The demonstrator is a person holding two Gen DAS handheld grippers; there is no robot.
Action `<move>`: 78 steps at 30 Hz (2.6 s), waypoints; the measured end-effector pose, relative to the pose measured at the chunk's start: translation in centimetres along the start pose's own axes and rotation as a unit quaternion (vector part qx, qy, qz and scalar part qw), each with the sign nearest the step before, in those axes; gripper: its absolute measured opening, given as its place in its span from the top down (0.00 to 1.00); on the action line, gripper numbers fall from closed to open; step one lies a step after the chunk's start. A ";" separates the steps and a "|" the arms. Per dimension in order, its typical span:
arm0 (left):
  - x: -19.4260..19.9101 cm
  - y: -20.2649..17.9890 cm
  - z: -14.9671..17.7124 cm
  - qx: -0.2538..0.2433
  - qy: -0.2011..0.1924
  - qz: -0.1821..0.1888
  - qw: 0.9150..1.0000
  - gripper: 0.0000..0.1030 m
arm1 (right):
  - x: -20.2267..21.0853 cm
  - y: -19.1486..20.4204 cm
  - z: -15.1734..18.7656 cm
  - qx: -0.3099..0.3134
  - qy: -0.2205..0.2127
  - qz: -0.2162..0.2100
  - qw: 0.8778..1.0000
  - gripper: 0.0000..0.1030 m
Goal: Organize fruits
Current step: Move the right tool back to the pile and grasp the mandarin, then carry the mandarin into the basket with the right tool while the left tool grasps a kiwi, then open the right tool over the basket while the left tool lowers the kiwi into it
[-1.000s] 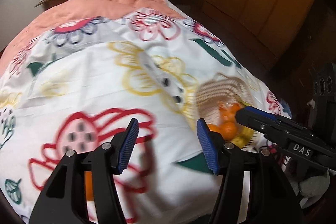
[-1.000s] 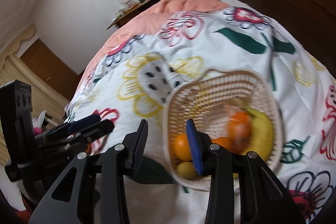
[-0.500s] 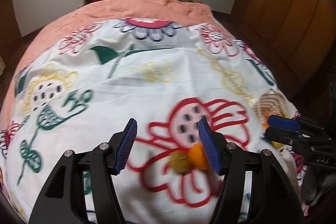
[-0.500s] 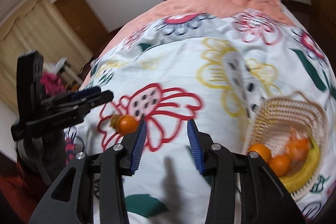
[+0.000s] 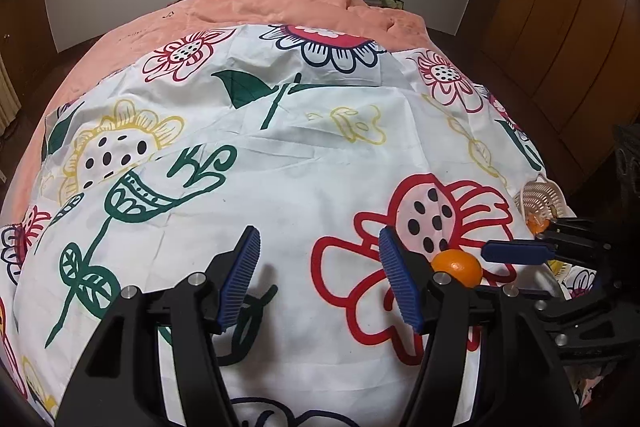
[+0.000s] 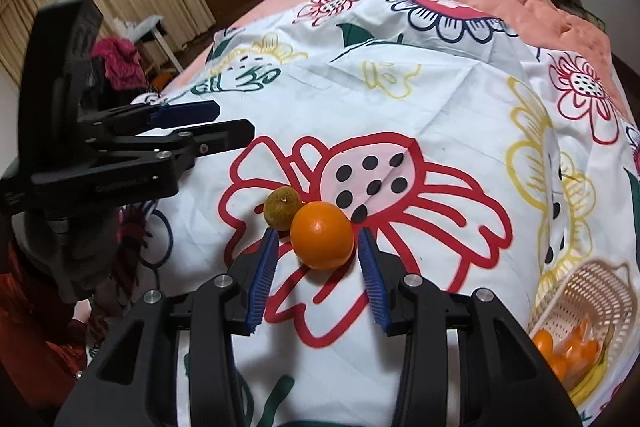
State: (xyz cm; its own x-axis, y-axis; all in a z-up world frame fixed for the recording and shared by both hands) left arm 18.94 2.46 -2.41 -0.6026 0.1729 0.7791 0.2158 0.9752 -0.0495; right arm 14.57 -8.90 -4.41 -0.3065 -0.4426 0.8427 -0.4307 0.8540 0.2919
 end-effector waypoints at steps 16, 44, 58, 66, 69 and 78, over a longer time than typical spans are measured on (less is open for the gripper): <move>-1.6 0.1 0.9 -0.003 0.020 0.002 1.000 0.38 | -2.7 0.0 0.1 0.031 0.032 0.015 0.999 0.63; -3.4 -8.4 2.4 -0.074 0.052 0.062 0.994 0.73 | 6.4 -13.5 0.9 -0.180 -0.105 0.048 0.977 0.63; -1.9 -13.0 0.2 -0.109 0.028 0.089 0.990 0.74 | 8.8 -23.6 5.4 -0.301 -0.124 0.107 0.940 0.63; -2.0 -15.8 -0.8 -0.128 0.030 0.104 0.986 0.74 | 6.0 -24.6 7.1 -0.317 -0.095 0.101 0.938 0.63; -2.1 -16.7 -1.3 -0.136 0.028 0.107 0.984 0.74 | 6.0 -25.2 7.5 -0.332 -0.101 0.098 0.933 0.60; -2.5 -19.5 -2.1 -0.153 0.029 0.128 0.980 0.74 | 7.9 -25.8 7.5 -0.341 -0.132 0.089 0.927 0.60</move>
State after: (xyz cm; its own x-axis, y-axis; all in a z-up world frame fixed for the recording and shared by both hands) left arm 17.87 -17.30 -2.11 -0.4569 0.3893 0.7998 0.5788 0.8129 -0.0650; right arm 16.87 -36.45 -8.66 -0.5568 -0.2532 0.7911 0.2546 0.8546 0.4526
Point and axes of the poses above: each gripper's, at about its wrist camera, not at the fingertips, and x roughly against the way its jaws point, y to its left, z to its underside, the point moved 10 cm from there along -x, roughly the way its jaws point, and after that the axes turned 8 degrees about -x, right-handed, at the moved point
